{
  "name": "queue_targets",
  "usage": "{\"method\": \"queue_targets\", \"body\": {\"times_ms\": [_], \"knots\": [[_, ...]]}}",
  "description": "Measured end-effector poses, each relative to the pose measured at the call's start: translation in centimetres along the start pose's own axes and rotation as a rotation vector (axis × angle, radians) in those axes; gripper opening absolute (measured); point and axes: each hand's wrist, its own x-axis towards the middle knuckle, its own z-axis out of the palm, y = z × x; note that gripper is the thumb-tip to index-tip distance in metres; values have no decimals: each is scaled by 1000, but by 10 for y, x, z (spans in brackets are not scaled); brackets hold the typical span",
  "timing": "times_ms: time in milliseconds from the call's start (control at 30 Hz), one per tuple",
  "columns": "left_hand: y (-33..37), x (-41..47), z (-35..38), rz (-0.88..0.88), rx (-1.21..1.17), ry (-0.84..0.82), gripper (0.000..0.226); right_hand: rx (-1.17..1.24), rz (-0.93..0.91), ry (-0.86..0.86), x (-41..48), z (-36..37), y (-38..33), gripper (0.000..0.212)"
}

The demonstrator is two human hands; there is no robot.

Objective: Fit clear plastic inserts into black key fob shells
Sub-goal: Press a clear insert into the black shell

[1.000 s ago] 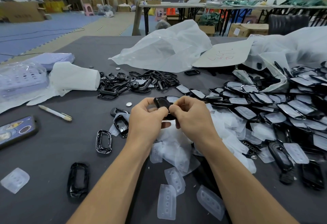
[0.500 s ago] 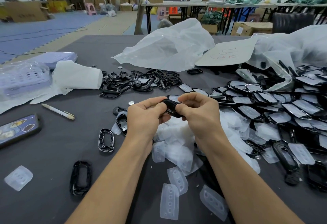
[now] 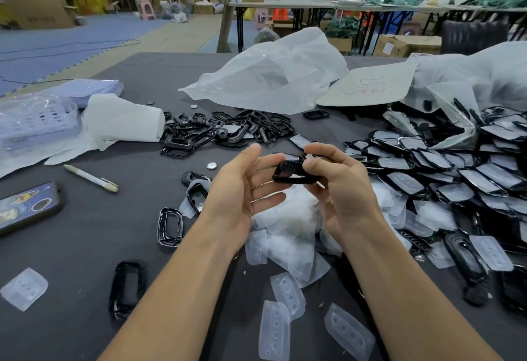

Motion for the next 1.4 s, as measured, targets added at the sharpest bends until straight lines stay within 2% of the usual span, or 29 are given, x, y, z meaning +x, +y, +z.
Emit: {"method": "queue_targets", "body": {"times_ms": [233, 467, 567, 600, 700, 767, 867, 967, 1033, 1200, 1333, 1400], "knots": [[-4, 1, 5, 50, 73, 101, 28, -103, -78, -21, 1, -1, 1, 31], [-8, 3, 3, 123, 121, 114, 20, -252, -185, -2, 3, -3, 2, 28], [-9, 4, 3, 170, 116, 168, 22, -116, -94, 2, 3, -2, 0, 14], [-9, 5, 2, 171, 94, 183, 22, -38, -38, 20, 3, -2, -1, 17], [-8, 7, -1, 157, 49, 196, 22, 66, 46, 41, 5, -6, -2, 45], [-9, 8, -2, 151, 40, 198, 24, 45, 45, 28, 5, -7, -2, 50], [-10, 9, -2, 162, 26, 210, 26, -67, 55, -19, 4, -5, -2, 36], [-11, 9, -2, 182, 42, 223, 24, -235, 25, -146, 0, -2, -1, 5], [-12, 8, -2, 196, 89, 201, 26, -304, -22, -151, -1, -1, 4, 18], [-12, 8, -2, 210, 113, 172, 33, -204, -29, -104, -4, 2, 3, 25], [-12, 8, 0, 198, 105, 204, 18, 51, 142, -140, 0, -3, -1, 24], [-12, 9, 0, 208, 84, 219, 17, 129, 197, -161, 2, -6, -3, 22]]}}
